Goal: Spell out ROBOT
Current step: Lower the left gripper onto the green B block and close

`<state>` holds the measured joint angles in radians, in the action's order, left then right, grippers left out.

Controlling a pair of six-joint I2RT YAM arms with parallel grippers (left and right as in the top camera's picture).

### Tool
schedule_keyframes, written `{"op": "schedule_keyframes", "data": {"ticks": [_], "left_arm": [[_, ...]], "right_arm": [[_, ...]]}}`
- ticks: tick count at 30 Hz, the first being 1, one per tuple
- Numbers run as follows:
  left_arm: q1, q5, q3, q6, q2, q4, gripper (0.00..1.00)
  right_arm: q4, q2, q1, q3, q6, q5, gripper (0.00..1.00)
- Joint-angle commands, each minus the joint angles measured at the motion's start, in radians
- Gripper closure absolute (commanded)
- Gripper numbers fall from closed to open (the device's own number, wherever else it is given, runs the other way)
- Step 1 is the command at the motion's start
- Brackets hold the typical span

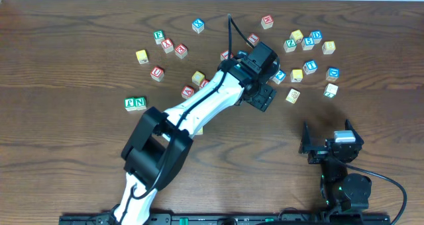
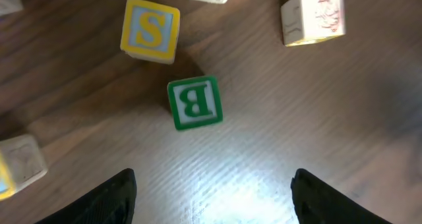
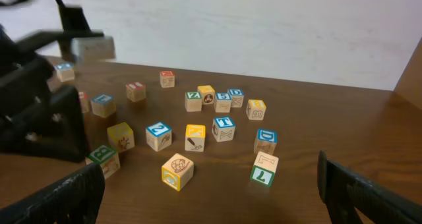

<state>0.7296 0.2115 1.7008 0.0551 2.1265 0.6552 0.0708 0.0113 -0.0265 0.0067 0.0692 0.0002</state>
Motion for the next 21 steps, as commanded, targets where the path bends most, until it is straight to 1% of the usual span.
{"op": "schedule_keyframes", "data": {"ticks": [1, 11, 15, 21], "left_arm": [[-0.002, 0.006, 0.021, 0.01, 0.068, -0.006, 0.28], [0.0, 0.006, 0.021, 0.011, 0.08, -0.077, 0.28], [0.0, 0.006, 0.02, 0.033, 0.09, -0.122, 0.28], [0.002, 0.006, 0.02, 0.032, 0.116, -0.139, 0.28]], "right_arm": [[0.005, -0.005, 0.006, -0.001, -0.009, 0.009, 0.01], [0.004, -0.005, 0.006, -0.001, -0.009, 0.009, 0.01], [0.005, -0.005, 0.006, -0.001, -0.009, 0.009, 0.01], [0.004, -0.005, 0.006, -0.001, -0.009, 0.009, 0.01]]}}
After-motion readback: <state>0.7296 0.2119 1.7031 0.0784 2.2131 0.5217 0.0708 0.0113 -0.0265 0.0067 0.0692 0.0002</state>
